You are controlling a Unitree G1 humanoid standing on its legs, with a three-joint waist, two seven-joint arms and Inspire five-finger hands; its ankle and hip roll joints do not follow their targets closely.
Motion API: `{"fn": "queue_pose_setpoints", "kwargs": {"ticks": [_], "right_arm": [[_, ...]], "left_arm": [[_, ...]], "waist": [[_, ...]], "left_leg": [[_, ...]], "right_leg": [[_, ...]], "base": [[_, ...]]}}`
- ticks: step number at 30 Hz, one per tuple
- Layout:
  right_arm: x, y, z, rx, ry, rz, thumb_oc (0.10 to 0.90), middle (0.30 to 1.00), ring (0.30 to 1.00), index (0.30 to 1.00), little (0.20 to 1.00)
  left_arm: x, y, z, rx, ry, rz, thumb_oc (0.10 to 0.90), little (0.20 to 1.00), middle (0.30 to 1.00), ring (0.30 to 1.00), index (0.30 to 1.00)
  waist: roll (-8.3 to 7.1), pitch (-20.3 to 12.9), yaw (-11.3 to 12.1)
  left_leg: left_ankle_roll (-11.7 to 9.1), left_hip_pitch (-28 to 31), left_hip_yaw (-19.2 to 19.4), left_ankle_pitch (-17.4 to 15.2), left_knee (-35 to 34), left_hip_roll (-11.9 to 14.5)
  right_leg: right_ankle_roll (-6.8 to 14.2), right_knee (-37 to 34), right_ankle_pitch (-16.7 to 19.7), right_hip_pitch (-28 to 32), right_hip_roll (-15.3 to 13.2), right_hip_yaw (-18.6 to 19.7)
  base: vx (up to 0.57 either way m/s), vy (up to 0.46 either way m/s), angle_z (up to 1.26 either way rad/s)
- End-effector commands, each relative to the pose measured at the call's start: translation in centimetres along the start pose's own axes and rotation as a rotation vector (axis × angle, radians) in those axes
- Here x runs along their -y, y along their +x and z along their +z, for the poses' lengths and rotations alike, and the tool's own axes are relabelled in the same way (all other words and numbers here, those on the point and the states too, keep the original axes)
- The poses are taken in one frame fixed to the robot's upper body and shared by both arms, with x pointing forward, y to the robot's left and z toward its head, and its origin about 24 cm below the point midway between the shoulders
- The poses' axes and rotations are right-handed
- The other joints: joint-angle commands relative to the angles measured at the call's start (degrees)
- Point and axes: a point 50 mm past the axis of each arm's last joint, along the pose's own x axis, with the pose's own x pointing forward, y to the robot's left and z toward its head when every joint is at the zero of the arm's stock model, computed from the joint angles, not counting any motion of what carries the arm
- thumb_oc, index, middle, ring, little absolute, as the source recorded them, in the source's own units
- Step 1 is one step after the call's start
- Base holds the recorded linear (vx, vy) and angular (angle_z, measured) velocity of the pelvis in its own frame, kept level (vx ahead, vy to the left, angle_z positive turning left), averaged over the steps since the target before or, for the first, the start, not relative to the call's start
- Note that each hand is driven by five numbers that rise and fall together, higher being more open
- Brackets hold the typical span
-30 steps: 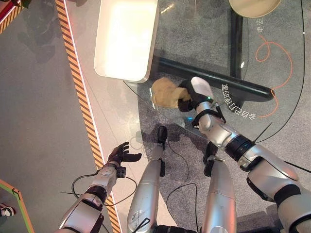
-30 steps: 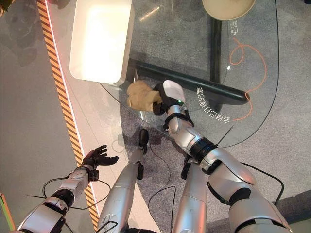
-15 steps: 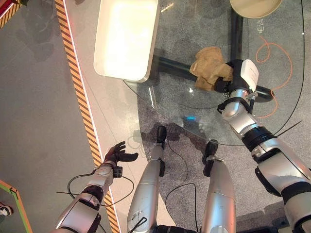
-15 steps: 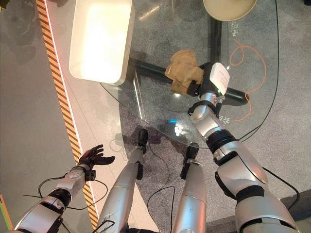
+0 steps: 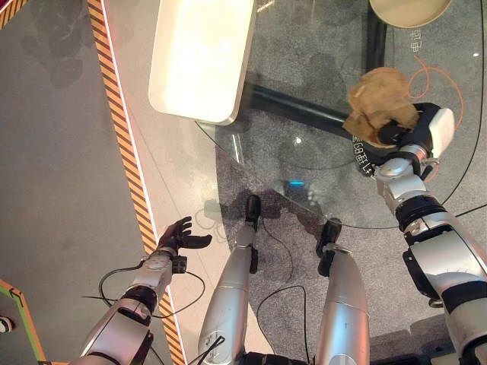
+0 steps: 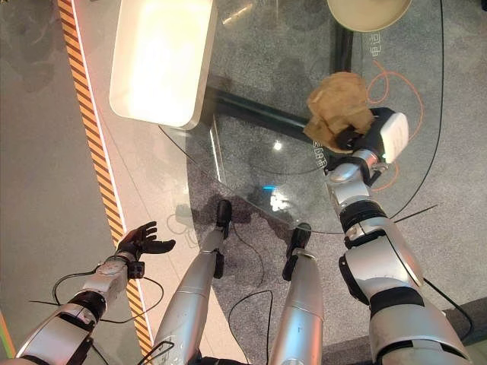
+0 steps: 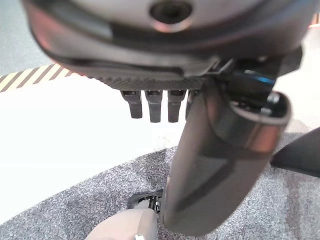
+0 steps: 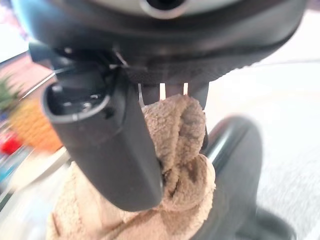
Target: Wipe the table with a cloth and put it in the basket.
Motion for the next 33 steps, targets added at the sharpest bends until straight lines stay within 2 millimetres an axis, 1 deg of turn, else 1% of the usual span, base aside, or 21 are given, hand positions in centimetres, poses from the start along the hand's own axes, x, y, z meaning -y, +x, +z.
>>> {"fn": "queue_pose_setpoints", "kwargs": {"ticks": [1, 4, 7, 11, 18, 21, 22, 23, 24, 26, 27, 28, 29, 30, 31, 33], "right_arm": [[7.4, 4.0, 1.0, -0.02, 0.083, -0.342, 0.1, 0.3, 0.3, 0.3, 0.2], [8.0, 4.2, 0.4, -0.054, 0.118, -0.363, 0.1, 0.3, 0.3, 0.3, 0.2], [8.2, 4.2, 0.3, -0.062, 0.137, -0.361, 0.1, 0.3, 0.3, 0.3, 0.2], [8.1, 4.3, 0.3, -0.062, 0.15, -0.351, 0.1, 0.3, 0.3, 0.3, 0.2], [7.8, 4.2, 1.2, -0.025, 0.172, -0.329, 0.1, 0.3, 0.3, 0.3, 0.2], [7.3, 4.0, 2.2, 0.041, 0.163, -0.302, 0.1, 0.3, 0.3, 0.3, 0.2], [7.3, 4.0, 2.2, 0.041, 0.163, -0.302, 0.1, 0.3, 0.3, 0.3, 0.2], [6.9, 3.9, 3.0, 0.083, 0.161, -0.283, 0.1, 0.3, 0.3, 0.3, 0.2], [6.8, 3.8, 3.3, 0.102, 0.158, -0.275, 0.1, 0.3, 0.3, 0.3, 0.2], [6.0, 3.3, 4.7, 0.195, 0.12, -0.235, 0.1, 0.3, 0.3, 0.3, 0.2], [5.9, 3.2, 4.9, 0.218, 0.103, -0.228, 0.1, 0.3, 0.3, 0.3, 0.2], [5.0, 2.6, 6.8, 0.318, 0.072, -0.182, 0.1, 0.3, 0.3, 0.3, 0.2], [4.8, 2.4, 7.2, 0.336, 0.068, -0.175, 0.1, 0.3, 0.3, 0.3, 0.2], [4.1, 1.7, 8.5, 0.41, 0.049, -0.137, 0.1, 0.3, 0.3, 0.3, 0.2], [3.8, 1.4, 8.8, 0.43, 0.045, -0.125, 0.1, 0.3, 0.3, 0.3, 0.2], [2.6, 0.1, 10.4, 0.549, -0.006, -0.068, 0.1, 0.3, 0.3, 0.3, 0.2]], "left_arm": [[-3.4, -0.5, -0.9, -0.043, 0.01, 0.094, 0.8, 0.9, 0.9, 0.9, 0.9], [-3.9, -0.4, -0.6, -0.044, 0.011, 0.102, 0.8, 0.9, 0.9, 0.9, 0.9], [-4.3, -0.4, -0.4, -0.046, 0.011, 0.109, 0.8, 0.9, 0.9, 0.9, 0.9], [-4.6, -0.4, -0.4, -0.046, 0.008, 0.111, 0.8, 0.9, 0.9, 0.9, 0.9], [-5.0, -0.4, -0.3, -0.045, 0.005, 0.115, 0.8, 0.9, 0.9, 0.9, 0.9], [-5.0, -0.4, -0.3, -0.046, 0.008, 0.114, 0.8, 0.9, 0.9, 0.9, 0.9], [-5.0, -0.4, -0.3, -0.046, 0.008, 0.114, 0.8, 0.9, 0.9, 0.9, 0.9], [-5.0, -0.4, -0.3, -0.045, 0.008, 0.114, 0.8, 0.9, 0.9, 0.9, 0.9], [-5.0, -0.4, -0.3, -0.044, 0.008, 0.114, 0.8, 0.9, 0.9, 0.9, 0.9], [-5.0, -0.4, -0.3, -0.044, 0.011, 0.113, 0.8, 0.9, 0.9, 0.9, 0.9], [-5.0, -0.4, -0.3, -0.044, 0.012, 0.113, 0.8, 0.9, 0.9, 0.9, 0.9], [-4.9, -0.4, -0.2, -0.042, 0.013, 0.11, 0.8, 0.9, 0.9, 0.9, 0.9], [-4.9, -0.4, -0.2, -0.041, 0.013, 0.11, 0.8, 0.9, 0.9, 0.9, 0.9], [-4.9, -0.4, -0.1, -0.039, 0.014, 0.11, 0.8, 0.9, 0.9, 0.9, 0.9], [-4.9, -0.4, -0.1, -0.039, 0.014, 0.11, 0.8, 0.9, 0.9, 0.9, 0.9], [-4.7, -0.4, -0.1, -0.034, 0.014, 0.108, 0.8, 0.9, 0.9, 0.9, 0.9]], "waist": [[-0.91, -1.1, -1.0], [-1.34, -1.1, -1.1], [-1.64, -1.1, -1.3], [-1.68, -1.1, -1.5], [-1.82, -1.1, -1.5], [-1.88, -1.1, -1.4], [-1.88, -1.1, -1.5], [-1.91, -1.1, -1.4], [-1.92, -1.1, -1.4], [-2.02, -1.1, -1.3], [-2.04, -1.1, -1.3], [-2.06, -1.1, -1.2], [-2.1, -1.1, -1.2], [-2.18, -1.1, -1.2], [-2.21, -1.1, -1.2], [-2.31, -1.1, -1.2]], "left_leg": [[3.3, -1.7, 2.2, -9.5, 9.3, -0.9], [3.3, -1.9, 2.0, -9.5, 9.3, -0.9], [3.2, -1.8, 2.0, -9.5, 9.0, -0.8], [3.1, -1.8, 1.9, -9.5, 9.0, -0.8], [2.9, -1.5, 1.9, -9.4, 8.5, -0.8], [2.9, -1.4, 1.9, -9.5, 8.3, -0.9], [2.9, -1.4, 1.9, -9.5, 8.3, -0.9], [2.8, -1.4, 1.9, -9.4, 8.2, -1.0], [2.8, -1.4, 1.8, -9.4, 8.1, -1.0], [2.8, -1.3, 1.7, -9.5, 8.1, -1.1], [2.8, -1.3, 1.7, -9.5, 8.1, -1.1], [2.8, -1.1, 1.7, -9.4, 7.8, -1.2], [2.8, -1.1, 1.7, -9.4, 7.8, -1.3], [2.7, -1.2, 1.6, -9.3, 7.7, -1.3], [2.7, -1.1, 1.6, -9.3, 7.6, -1.4], [2.6, -1.1, 1.6, -9.2, 7.6, -1.6]], "right_leg": [[0.6, -9.1, 5.9, 1.3, 1.6, -1.2], [0.8, -9.3, 6.1, 1.2, 1.7, -1.2], [0.8, -9.6, 6.2, 1.3, 1.9, -1.1], [0.9, -9.6, 6.2, 1.1, 2.0, -0.9], [1.0, -10.3, 6.4, 1.4, 2.0, -0.9], [1.0, -10.5, 6.3, 1.5, 2.0, -1.0], [1.0, -10.5, 6.3, 1.5, 2.0, -1.0], [1.0, -10.7, 6.4, 1.5, 2.0, -0.9], [1.0, -10.7, 6.3, 1.6, 2.0, -0.9], [1.0, -10.7, 6.3, 1.7, 2.0, -1.0], [1.0, -10.7, 6.3, 1.7, 2.0, -1.0], [1.0, -11.0, 6.4, 1.9, 2.0, -1.1], [1.0, -11.0, 6.4, 1.8, 2.0, -1.1], [1.0, -11.1, 6.5, 1.7, 2.1, -1.0], [1.0, -11.2, 6.5, 1.7, 2.1, -1.0], [0.9, -11.5, 6.5, 1.9, 2.1, -1.0]], "base": [[0.0, -0.012, 0.04], [-0.02, -0.022, 0.05], [0.0, -0.005, 0.01], [0.0, 0.0, 0.0], [0.0, 0.0, 0.0], [0.0, 0.0, 0.0], [0.0, 0.0, 0.0], [0.0, 0.0, 0.0], [0.0, 0.0, 0.0], [0.0, 0.0, 0.0], [0.0, 0.0, 0.0], [0.0, 0.0, 0.0], [0.0, 0.0, 0.0], [-0.01, 0.003, -0.03], [-0.01, 0.003, -0.05], [-0.01, 0.003, -0.05]]}}
